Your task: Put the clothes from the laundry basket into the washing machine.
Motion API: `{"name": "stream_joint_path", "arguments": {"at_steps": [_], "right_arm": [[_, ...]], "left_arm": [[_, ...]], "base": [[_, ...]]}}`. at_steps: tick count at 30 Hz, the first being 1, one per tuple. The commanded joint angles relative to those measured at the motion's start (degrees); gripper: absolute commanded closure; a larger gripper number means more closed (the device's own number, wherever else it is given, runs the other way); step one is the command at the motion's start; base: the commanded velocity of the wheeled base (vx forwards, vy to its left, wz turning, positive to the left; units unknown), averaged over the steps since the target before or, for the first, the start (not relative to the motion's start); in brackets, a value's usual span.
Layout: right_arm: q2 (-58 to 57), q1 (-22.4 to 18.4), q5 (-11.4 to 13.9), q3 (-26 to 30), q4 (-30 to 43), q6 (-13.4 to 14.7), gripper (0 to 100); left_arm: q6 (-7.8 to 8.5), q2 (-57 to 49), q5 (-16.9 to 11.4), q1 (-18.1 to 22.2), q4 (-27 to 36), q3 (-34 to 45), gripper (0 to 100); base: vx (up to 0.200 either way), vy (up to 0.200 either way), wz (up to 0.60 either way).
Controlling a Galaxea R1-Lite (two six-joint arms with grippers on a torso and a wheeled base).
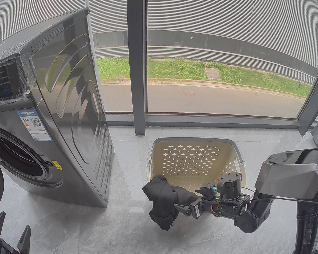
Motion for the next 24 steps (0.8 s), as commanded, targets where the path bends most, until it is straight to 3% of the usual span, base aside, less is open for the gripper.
{"name": "stream_joint_path", "arguments": {"at_steps": [1,18,19,24], "right_arm": [[2.3,-0.1,0.5,-1.5,-0.3,-0.3,0],[8.0,0.2,0.5,-7.3,-1.9,-0.3,0],[8.0,0.2,0.5,-7.3,-2.1,-0.4,100],[7.3,0.2,1.0,-7.2,-3.3,-0.9,100]], "left_arm": [[-0.13,-0.9,0.1,0.0,0.0,0.9,0],[-0.04,-0.9,0.1,0.0,0.0,0.9,0],[-0.04,-0.9,0.0,0.0,0.0,0.9,0],[-0.04,-0.9,0.1,0.0,0.0,0.9,0]], "base": [[0.000,0.000,0.00],[0.000,0.000,0.00],[0.000,0.000,0.00],[0.000,0.000,0.00]]}}
